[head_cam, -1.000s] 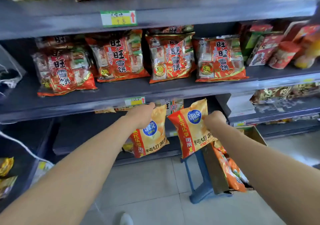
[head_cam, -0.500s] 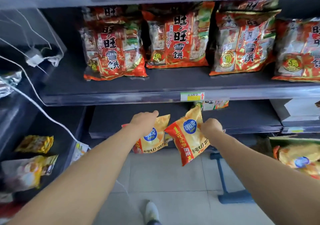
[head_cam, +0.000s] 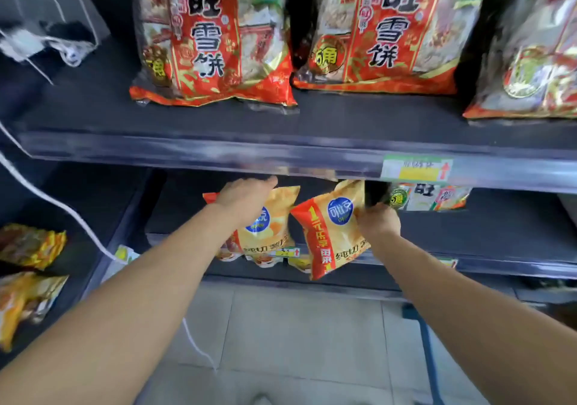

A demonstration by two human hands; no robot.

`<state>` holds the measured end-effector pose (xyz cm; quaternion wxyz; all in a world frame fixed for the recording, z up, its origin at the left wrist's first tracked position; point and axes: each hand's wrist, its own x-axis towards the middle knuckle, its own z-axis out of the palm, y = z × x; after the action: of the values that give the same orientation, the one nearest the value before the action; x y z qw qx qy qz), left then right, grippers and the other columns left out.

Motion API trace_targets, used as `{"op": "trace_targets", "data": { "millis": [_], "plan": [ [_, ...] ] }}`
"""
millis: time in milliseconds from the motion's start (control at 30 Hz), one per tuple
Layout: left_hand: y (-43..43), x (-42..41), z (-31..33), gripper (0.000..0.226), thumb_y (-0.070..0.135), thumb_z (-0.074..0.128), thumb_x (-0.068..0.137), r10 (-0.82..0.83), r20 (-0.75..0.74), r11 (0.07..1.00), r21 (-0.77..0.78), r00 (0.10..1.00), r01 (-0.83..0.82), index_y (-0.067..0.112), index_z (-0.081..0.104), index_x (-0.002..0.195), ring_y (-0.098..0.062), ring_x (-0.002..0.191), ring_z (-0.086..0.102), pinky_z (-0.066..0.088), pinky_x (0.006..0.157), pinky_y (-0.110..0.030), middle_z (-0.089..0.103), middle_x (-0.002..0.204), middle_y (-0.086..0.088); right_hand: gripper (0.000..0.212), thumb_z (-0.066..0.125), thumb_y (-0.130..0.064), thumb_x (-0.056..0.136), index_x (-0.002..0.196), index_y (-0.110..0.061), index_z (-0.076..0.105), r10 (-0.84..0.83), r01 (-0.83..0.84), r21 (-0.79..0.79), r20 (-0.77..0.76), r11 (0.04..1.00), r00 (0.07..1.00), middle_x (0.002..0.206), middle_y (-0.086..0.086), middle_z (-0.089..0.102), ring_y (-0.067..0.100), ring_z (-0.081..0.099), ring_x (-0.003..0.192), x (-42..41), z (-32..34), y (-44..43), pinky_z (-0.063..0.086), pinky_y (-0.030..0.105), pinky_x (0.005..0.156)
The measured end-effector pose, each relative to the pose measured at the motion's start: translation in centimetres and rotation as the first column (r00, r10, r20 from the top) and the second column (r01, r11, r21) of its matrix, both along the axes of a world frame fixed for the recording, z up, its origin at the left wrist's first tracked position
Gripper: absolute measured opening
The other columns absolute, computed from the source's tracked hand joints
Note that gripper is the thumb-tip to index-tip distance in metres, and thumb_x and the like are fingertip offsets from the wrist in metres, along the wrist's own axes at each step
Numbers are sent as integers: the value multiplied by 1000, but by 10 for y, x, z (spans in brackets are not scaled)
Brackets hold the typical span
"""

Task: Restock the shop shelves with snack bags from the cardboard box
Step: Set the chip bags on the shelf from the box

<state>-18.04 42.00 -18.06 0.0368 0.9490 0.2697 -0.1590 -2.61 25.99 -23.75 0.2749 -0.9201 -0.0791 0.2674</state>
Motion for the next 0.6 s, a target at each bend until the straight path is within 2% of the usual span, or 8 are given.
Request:
{"op": "trace_targets", "data": {
  "millis": [33,100,200,267,367,433,533,600],
  "plan": [
    [7,2,-9,67,-8,40,89,23,30,1000,9,999,-23,17,25,149,-34,118,53,44,92,-41,54,131,-16,32,51,-22,96,110,4,63,-25,24,75,9,997,1000,111,21,64,35,60,107,5,-10,7,46,33,81],
    [20,9,-27,68,-8,41,89,30,92,999,37,995,-34,19,24,149,-32,112,57,48,87,-40,56,128,-16,27,51,-15,94,112,2,62,-82,85,235,-21,968,996,110,18,64,34,60,109,16,-30,22,47,31,78],
    [37,24,-49,66,-6,41,91,22,170,994,103,985,-40,20,23,149,-33,104,59,50,83,-42,57,124,-19,12,50,-12,94,86,-11,60,-135,138,397,-35,907,990,82,6,56,34,61,108,31,-56,43,47,26,69],
    [49,35,-64,62,-4,41,93,45,220,990,120,974,-72,21,27,148,-33,106,57,50,83,-40,55,127,-17,18,48,-13,94,77,-13,54,-167,137,429,32,893,985,72,2,52,32,61,105,41,-70,57,40,22,57],
    [70,52,-87,45,1,44,95,42,289,981,171,956,-95,17,39,137,-32,102,56,43,72,-34,56,122,-15,24,47,-16,95,103,1,63,-265,157,469,175,869,948,100,16,66,34,61,105,56,-90,73,37,25,68],
    [82,62,-100,43,3,44,95,44,326,976,186,944,-110,17,41,135,-32,99,55,40,70,-32,56,120,-15,26,48,-17,95,110,-1,61,-312,163,541,195,825,930,112,15,64,32,59,108,66,-102,82,37,26,73],
    [97,74,-123,36,0,44,94,31,388,966,226,921,-128,14,46,127,-31,86,54,41,67,-34,56,105,-15,23,48,-18,96,111,-4,58,-346,143,619,220,772,912,114,13,64,30,59,108,78,-117,95,42,28,78],
    [106,80,-138,42,-5,42,91,12,452,957,252,892,-141,15,46,128,-30,83,54,40,65,-33,57,103,-16,23,47,-19,96,110,-4,57,-358,132,677,205,724,911,106,10,63,26,60,100,79,-128,103,41,29,75]
  ]
}}
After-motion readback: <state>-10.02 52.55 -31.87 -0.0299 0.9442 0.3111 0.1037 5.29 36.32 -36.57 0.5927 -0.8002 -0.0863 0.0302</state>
